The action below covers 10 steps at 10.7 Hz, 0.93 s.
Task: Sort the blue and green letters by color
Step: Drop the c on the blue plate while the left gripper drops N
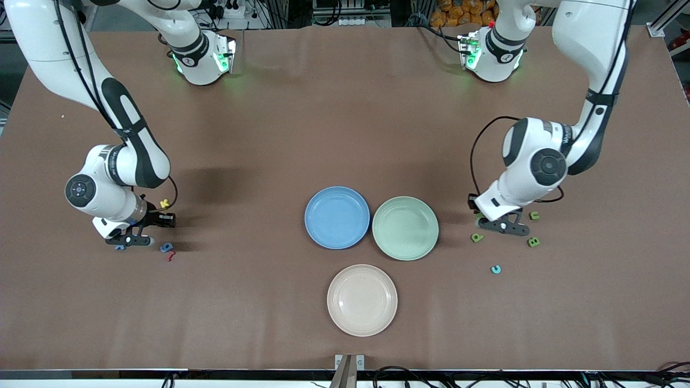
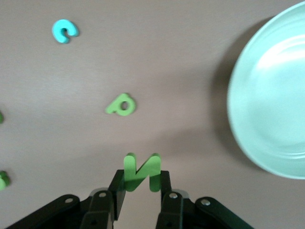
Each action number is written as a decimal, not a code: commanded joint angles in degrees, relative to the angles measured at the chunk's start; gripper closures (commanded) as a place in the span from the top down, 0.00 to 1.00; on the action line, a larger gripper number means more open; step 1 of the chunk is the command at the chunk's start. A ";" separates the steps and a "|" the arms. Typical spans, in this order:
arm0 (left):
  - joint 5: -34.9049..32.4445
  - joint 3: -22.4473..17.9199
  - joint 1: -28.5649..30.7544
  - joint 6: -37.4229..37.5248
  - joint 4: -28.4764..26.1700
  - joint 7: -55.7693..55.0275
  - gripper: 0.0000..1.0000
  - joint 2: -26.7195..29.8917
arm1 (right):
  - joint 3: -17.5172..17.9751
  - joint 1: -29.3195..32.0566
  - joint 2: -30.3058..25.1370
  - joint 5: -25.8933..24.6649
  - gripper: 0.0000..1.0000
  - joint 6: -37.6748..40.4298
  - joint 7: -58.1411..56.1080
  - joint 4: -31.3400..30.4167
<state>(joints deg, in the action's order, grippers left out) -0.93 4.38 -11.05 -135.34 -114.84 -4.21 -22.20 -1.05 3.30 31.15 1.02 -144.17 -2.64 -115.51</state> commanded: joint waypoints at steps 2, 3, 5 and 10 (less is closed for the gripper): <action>-0.22 -0.43 -7.47 3.67 6.37 -14.74 0.21 -2.31 | 4.72 0.31 -1.19 0.12 0.00 0.21 5.08 0.97; 0.48 -0.42 -9.58 3.94 8.65 -18.08 0.21 -3.89 | 6.65 0.13 -0.92 0.12 0.00 0.30 8.85 2.38; 2.59 -0.42 -13.19 4.03 15.75 -24.58 0.22 -9.24 | 8.51 -3.18 -0.22 0.21 0.00 0.82 18.50 5.28; 2.25 -0.51 -14.44 4.03 21.50 -27.25 1.00 -14.01 | 8.61 -16.19 2.76 2.47 0.00 8.63 46.10 15.63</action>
<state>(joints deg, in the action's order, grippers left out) 0.79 4.49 -25.29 -132.83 -95.77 -31.27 -35.34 7.71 -8.18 31.37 1.11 -139.35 32.73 -106.32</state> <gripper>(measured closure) 0.507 0.648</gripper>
